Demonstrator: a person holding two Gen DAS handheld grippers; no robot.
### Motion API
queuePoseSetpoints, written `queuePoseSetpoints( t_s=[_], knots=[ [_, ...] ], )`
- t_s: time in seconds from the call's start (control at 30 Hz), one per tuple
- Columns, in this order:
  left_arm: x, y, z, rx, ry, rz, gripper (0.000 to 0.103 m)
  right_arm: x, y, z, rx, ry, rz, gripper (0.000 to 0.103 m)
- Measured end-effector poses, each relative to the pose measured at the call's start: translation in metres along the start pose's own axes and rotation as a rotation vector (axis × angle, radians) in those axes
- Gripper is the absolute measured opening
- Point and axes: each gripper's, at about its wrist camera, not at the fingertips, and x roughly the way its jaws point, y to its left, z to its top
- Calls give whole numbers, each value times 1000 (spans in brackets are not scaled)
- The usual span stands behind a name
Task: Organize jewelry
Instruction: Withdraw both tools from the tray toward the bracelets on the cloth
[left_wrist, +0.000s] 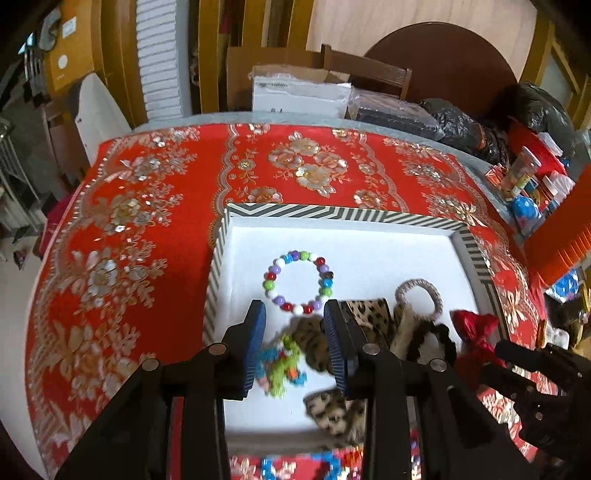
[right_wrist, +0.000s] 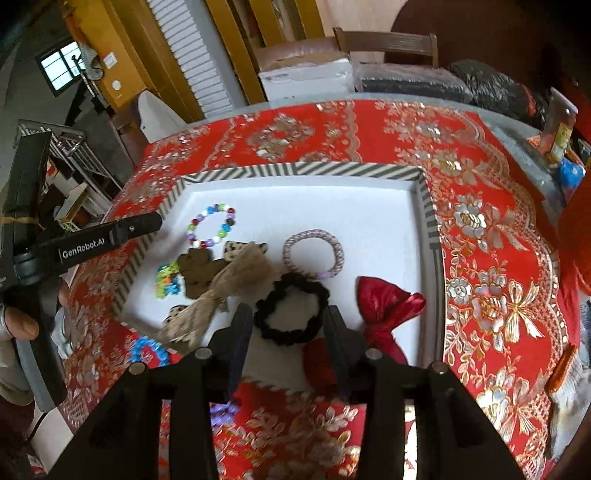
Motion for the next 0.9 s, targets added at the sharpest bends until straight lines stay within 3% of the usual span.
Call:
queuePoseSetpoints(
  t_s=[0.4,0.9],
  knots=[
    [-66,-19,-47,9,-73,46,19,-44,19,-37,-50,-45,34,46],
    [-109,-22,-89,-2,-127,121,20,-74,24,-58,-91,-77,53,52]
  ],
)
